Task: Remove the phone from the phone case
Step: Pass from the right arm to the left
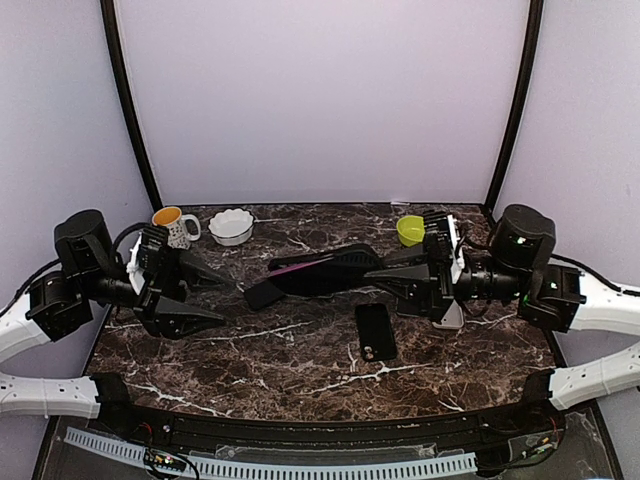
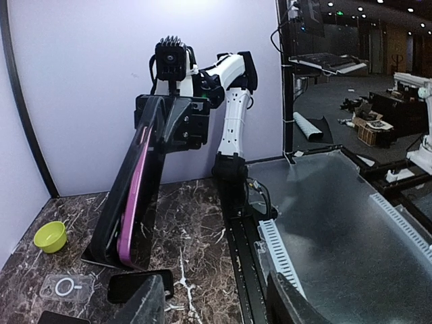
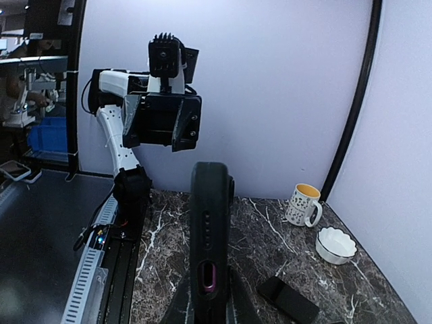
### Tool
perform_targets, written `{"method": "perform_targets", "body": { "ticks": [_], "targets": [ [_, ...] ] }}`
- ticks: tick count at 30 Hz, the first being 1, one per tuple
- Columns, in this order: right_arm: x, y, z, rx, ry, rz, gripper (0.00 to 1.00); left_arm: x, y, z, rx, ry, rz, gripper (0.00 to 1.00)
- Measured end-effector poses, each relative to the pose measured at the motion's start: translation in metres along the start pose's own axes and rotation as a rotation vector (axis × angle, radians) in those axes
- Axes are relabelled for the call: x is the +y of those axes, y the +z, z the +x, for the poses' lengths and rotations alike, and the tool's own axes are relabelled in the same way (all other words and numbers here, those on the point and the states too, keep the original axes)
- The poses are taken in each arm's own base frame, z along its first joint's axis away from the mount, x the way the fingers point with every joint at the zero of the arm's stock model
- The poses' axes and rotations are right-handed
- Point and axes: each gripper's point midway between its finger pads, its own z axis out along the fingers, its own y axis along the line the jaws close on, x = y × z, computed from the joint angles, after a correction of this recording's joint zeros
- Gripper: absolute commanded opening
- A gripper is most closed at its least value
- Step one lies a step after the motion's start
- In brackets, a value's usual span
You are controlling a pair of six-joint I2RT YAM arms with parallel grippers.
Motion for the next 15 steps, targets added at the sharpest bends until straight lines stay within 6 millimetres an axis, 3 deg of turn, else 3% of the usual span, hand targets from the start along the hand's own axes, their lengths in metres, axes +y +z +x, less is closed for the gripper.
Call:
{"method": "perform_targets", "body": {
  "ticks": [8, 15],
  "targets": [
    [0.016, 0.014, 0.014, 0.028, -0.072, -0.124, 0.00, -0.003, 0.007, 0.028, 0.060, 0.122, 0.027, 0.47],
    [0.018, 0.017, 0.007, -0.013, -0.089, -0.147, 0.00, 0.003, 0.011, 0.044, 0.095, 0.130, -0.001, 0.46]
  ]
}}
